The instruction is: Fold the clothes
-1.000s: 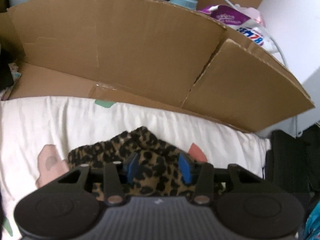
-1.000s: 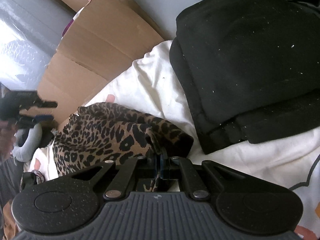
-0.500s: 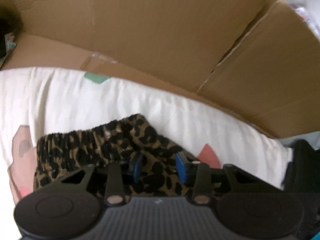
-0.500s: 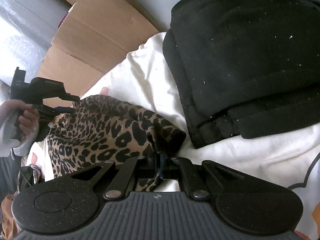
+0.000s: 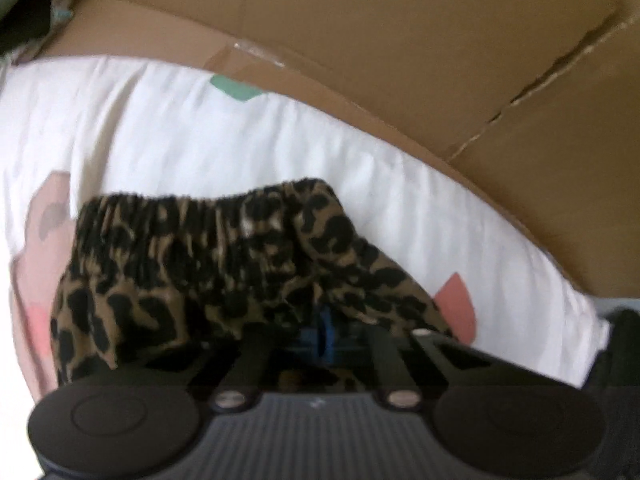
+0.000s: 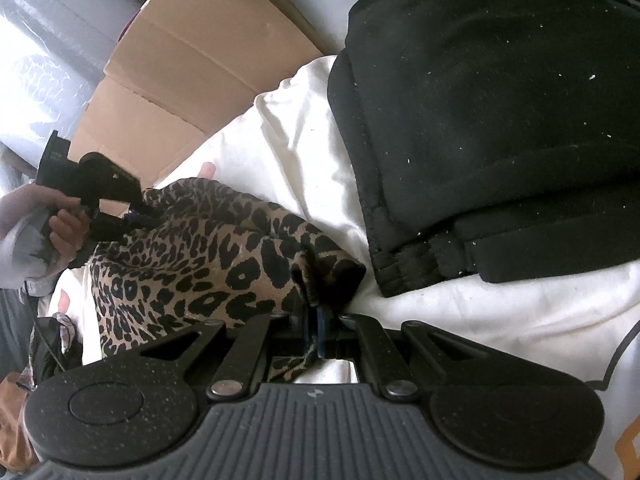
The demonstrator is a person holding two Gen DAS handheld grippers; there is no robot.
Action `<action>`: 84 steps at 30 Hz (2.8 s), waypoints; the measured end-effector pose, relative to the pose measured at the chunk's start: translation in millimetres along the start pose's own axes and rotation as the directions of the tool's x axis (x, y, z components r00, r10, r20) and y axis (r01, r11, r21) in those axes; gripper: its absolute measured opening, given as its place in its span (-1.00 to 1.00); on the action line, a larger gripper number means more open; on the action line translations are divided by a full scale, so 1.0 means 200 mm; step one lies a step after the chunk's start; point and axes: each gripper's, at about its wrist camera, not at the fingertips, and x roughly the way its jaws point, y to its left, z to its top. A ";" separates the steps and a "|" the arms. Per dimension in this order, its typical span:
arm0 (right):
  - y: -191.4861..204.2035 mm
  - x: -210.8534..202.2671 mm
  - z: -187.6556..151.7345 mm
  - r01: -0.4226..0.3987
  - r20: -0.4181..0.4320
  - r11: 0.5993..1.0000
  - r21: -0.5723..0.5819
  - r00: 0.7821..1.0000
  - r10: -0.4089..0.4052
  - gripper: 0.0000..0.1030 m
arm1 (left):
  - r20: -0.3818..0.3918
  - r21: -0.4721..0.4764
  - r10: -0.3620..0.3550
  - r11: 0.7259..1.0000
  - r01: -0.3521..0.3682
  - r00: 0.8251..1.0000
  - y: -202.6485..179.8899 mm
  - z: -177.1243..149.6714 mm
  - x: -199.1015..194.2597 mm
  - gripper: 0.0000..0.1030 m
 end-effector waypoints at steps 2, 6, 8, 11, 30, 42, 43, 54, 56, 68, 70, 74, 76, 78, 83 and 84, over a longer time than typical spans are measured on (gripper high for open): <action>0.00 0.00 0.00 -0.004 0.002 1.000 0.011 1.000 0.004 -0.89 | 0.019 -0.005 -0.019 1.000 0.019 1.000 0.01 -0.01 -0.04 -0.99; -0.01 -0.02 0.00 -0.018 0.017 1.000 0.020 1.000 0.018 -0.95 | 0.067 0.024 -0.046 0.999 0.044 0.997 -0.02 -0.03 -0.16 -0.99; -0.02 -0.04 0.01 -0.023 0.025 0.999 0.026 0.999 0.022 -0.95 | 0.093 0.054 -0.053 0.997 0.048 0.994 -0.06 -0.05 -0.22 -1.00; -0.04 -0.05 0.01 -0.023 0.035 0.999 0.039 0.999 0.022 -0.96 | 0.084 0.078 -0.080 0.994 0.074 0.993 -0.13 -0.04 -0.24 -1.00; -0.03 -0.12 0.05 -0.023 0.060 0.999 0.027 0.998 0.022 -0.96 | 0.118 -0.063 -0.235 0.968 0.244 0.965 -0.06 0.07 -0.09 -1.00; -0.07 -0.08 0.03 0.010 0.031 0.999 0.051 0.999 -0.012 -0.96 | -0.060 0.029 -0.287 0.957 0.289 0.956 -0.22 -0.06 0.03 -0.92; -0.07 -0.08 0.03 0.011 0.031 0.999 0.050 0.999 -0.013 -0.96 | -0.074 0.032 -0.289 0.956 0.292 0.954 -0.23 -0.08 0.03 -0.92; -0.07 -0.08 0.03 0.007 0.028 0.999 0.049 1.000 -0.009 -0.97 | -0.140 0.070 -0.248 0.963 0.259 0.959 -0.31 -0.21 0.11 -0.60; -0.07 -0.08 0.03 0.006 0.025 0.999 0.050 1.000 -0.007 -0.97 | -0.137 0.068 -0.248 0.963 0.259 0.959 -0.32 -0.21 0.12 -0.41; -0.07 -0.08 0.03 0.001 0.023 0.999 0.048 1.000 -0.002 -0.97 | -0.109 0.059 -0.204 0.976 0.211 0.973 -0.33 -0.25 0.09 -0.64; -0.07 -0.07 0.03 0.002 0.023 0.999 0.048 1.000 -0.003 -0.97 | -0.104 0.039 -0.209 0.976 0.214 0.972 -0.31 -0.25 0.09 -0.67; -0.07 -0.07 0.03 0.003 0.023 0.999 0.042 1.000 -0.004 -0.97 | -0.096 0.026 -0.221 0.974 0.224 0.971 -0.30 -0.26 0.08 -0.67; -0.07 -0.07 0.03 0.001 0.022 0.999 0.042 1.000 -0.002 -0.97 | -0.103 0.037 -0.215 0.975 0.220 0.971 -0.31 -0.26 0.08 -0.67; -0.07 -0.07 0.03 0.002 0.022 0.999 0.044 1.000 -0.003 -0.97 | -0.115 0.043 -0.205 0.976 0.211 0.972 -0.32 -0.26 0.10 -0.67; -0.07 -0.07 0.03 0.003 0.020 0.999 0.038 1.000 -0.004 -0.97 | -0.121 0.049 -0.196 0.978 0.203 0.973 -0.40 -0.26 0.16 -0.51; -0.07 -0.07 0.03 0.003 0.019 0.999 0.036 1.000 -0.003 -0.97 | -0.122 0.055 -0.194 0.978 0.201 0.974 -0.42 -0.26 0.17 -0.54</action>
